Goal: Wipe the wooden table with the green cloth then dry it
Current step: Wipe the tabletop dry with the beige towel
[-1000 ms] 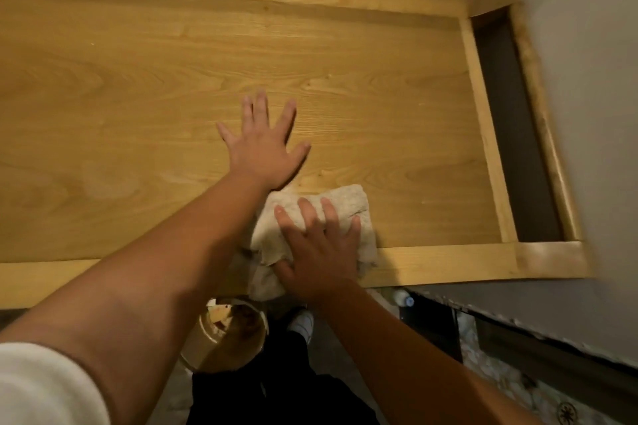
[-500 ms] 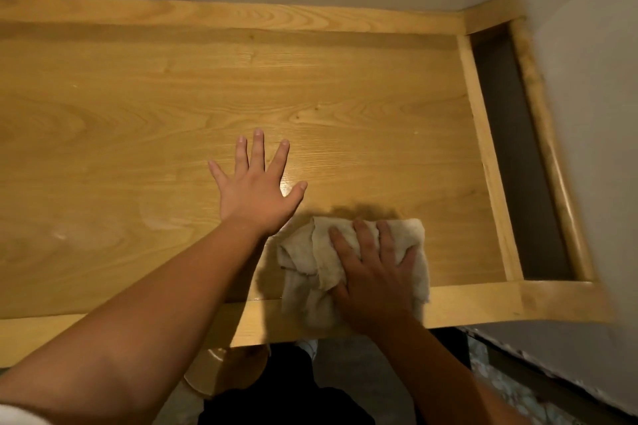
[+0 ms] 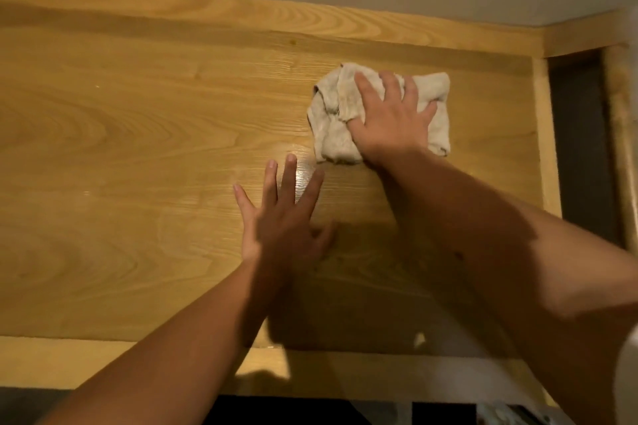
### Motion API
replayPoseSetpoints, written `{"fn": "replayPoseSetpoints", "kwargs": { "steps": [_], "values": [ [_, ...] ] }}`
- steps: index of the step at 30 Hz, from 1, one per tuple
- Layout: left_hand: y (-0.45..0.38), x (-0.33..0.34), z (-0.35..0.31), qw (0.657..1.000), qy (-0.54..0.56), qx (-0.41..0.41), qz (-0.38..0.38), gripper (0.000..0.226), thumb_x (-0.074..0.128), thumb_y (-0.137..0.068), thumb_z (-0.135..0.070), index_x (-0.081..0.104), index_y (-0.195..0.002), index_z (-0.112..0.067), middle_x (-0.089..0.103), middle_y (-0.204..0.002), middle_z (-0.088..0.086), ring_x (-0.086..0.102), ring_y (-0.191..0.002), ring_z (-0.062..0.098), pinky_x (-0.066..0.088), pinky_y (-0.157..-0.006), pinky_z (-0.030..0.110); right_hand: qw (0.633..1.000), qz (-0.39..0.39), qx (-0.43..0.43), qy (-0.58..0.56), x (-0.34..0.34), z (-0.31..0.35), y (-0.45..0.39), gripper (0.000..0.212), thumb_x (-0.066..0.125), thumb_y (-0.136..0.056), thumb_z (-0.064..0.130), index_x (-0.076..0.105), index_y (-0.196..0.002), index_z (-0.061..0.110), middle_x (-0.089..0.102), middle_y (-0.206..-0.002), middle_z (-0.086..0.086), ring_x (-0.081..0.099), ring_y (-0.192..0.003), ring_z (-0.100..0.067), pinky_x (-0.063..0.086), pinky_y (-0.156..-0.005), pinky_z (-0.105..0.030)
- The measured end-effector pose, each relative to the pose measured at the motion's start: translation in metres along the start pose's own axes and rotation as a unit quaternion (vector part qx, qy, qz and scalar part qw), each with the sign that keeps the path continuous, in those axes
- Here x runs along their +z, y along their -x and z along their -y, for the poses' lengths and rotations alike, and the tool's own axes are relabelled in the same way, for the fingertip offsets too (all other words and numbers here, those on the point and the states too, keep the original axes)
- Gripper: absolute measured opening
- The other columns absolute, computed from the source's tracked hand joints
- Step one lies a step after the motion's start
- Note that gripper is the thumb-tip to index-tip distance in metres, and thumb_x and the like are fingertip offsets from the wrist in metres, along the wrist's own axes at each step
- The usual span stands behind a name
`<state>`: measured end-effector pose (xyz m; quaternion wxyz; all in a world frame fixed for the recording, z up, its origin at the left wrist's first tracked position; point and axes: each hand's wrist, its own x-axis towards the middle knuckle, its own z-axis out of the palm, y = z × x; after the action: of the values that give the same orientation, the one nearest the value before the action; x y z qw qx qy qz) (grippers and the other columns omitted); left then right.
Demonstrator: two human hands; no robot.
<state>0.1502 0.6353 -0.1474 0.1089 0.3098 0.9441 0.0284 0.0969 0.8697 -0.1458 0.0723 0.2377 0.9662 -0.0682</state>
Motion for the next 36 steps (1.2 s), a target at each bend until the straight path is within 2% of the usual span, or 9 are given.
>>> {"fn": "replayPoseSetpoints", "kwargs": {
  "steps": [5, 15, 18, 21, 26, 30, 31, 34, 36],
  "values": [
    [0.0, 0.001, -0.001, 1.0, 0.006, 0.003, -0.02, 0.08, 0.025, -0.089, -0.078, 0.025, -0.155, -0.034, 0.018, -0.166, 0.014, 0.012, -0.153, 0.038, 0.013, -0.104, 0.082, 1.0, -0.008, -0.013, -0.008, -0.016, 0.004, -0.054, 0.072, 0.028, -0.082, 0.062, 0.017, -0.151, 0.045, 0.019, -0.163, -0.002, 0.009, -0.149, -0.034, 0.011, -0.106, -0.075],
    [0.001, 0.007, 0.001, 1.0, -0.02, -0.003, -0.024, 0.082, 0.027, -0.087, -0.08, 0.024, -0.156, -0.036, 0.016, -0.167, 0.012, 0.011, -0.154, 0.037, 0.012, -0.104, 0.08, 1.0, -0.004, -0.014, -0.014, -0.03, 0.011, -0.121, 0.067, 0.033, -0.081, 0.054, 0.021, -0.147, 0.044, 0.021, -0.159, -0.005, 0.011, -0.147, -0.038, 0.013, -0.107, -0.073],
    [0.003, 0.002, -0.001, 1.0, -0.03, -0.009, 0.004, 0.081, 0.024, -0.086, -0.081, 0.019, -0.155, -0.039, 0.01, -0.168, 0.007, 0.008, -0.154, 0.036, 0.01, -0.106, 0.079, 1.0, 0.012, -0.009, 0.0, -0.03, 0.011, -0.111, 0.068, 0.027, -0.085, 0.055, 0.016, -0.151, 0.043, 0.013, -0.164, -0.004, 0.007, -0.149, -0.037, 0.011, -0.108, -0.073],
    [0.002, -0.002, -0.001, 0.999, -0.005, -0.023, 0.022, 0.081, 0.023, -0.084, -0.082, 0.007, -0.154, -0.046, -0.003, -0.169, 0.001, -0.004, -0.155, 0.031, 0.002, -0.11, 0.075, 1.0, 0.013, -0.001, 0.009, -0.026, 0.015, -0.077, 0.067, 0.022, -0.086, 0.052, 0.016, -0.152, 0.041, 0.015, -0.163, -0.005, 0.01, -0.148, -0.037, 0.014, -0.106, -0.073],
    [0.007, -0.008, -0.004, 0.999, 0.016, -0.021, 0.025, 0.074, 0.025, -0.089, -0.071, 0.01, -0.155, -0.042, -0.001, -0.17, 0.005, -0.005, -0.155, 0.032, 0.002, -0.112, 0.074, 1.0, -0.002, -0.012, 0.002, -0.006, 0.009, 0.028, 0.066, 0.024, -0.087, 0.057, 0.02, -0.151, 0.041, 0.022, -0.161, -0.004, 0.014, -0.147, -0.035, 0.015, -0.104, -0.072],
    [0.004, -0.012, -0.006, 0.999, 0.011, -0.025, 0.041, 0.062, 0.02, -0.093, -0.061, 0.036, -0.147, -0.034, -0.004, -0.17, 0.003, -0.007, -0.155, 0.03, 0.0, -0.114, 0.073, 1.0, -0.011, 0.012, 0.002, 0.01, 0.008, 0.126, 0.067, 0.032, -0.081, 0.055, 0.033, -0.146, 0.042, 0.037, -0.154, -0.004, 0.026, -0.142, -0.033, 0.019, -0.102, -0.07],
    [0.004, -0.011, -0.006, 0.999, 0.011, -0.024, 0.044, 0.065, 0.021, -0.092, -0.062, 0.035, -0.15, -0.035, -0.006, -0.17, 0.002, -0.008, -0.155, 0.03, 0.0, -0.114, 0.072, 1.0, -0.021, 0.012, 0.001, 0.013, 0.006, 0.15, 0.066, 0.036, -0.079, 0.054, 0.038, -0.144, 0.042, 0.041, -0.151, -0.004, 0.03, -0.14, -0.033, 0.022, -0.102, -0.069],
    [0.004, -0.007, -0.003, 0.998, -0.01, -0.01, 0.054, 0.087, 0.024, -0.082, -0.074, 0.003, -0.158, -0.039, -0.012, -0.169, 0.003, -0.011, -0.154, 0.033, 0.0, -0.112, 0.074, 0.999, -0.03, -0.019, 0.014, 0.022, 0.003, 0.218, 0.066, 0.042, -0.08, 0.056, 0.04, -0.144, 0.039, 0.043, -0.148, -0.007, 0.033, -0.137, -0.037, 0.024, -0.099, -0.068],
    [0.004, -0.005, -0.002, 0.999, -0.01, -0.014, 0.046, 0.079, 0.019, -0.088, -0.071, -0.002, -0.157, -0.041, -0.01, -0.169, 0.004, -0.01, -0.155, 0.033, 0.002, -0.113, 0.075, 0.999, -0.027, -0.031, 0.009, 0.029, 0.002, 0.26, 0.064, 0.039, -0.085, 0.058, 0.039, -0.145, 0.036, 0.04, -0.149, -0.009, 0.031, -0.138, -0.039, 0.022, -0.098, -0.07]
  ]
}}
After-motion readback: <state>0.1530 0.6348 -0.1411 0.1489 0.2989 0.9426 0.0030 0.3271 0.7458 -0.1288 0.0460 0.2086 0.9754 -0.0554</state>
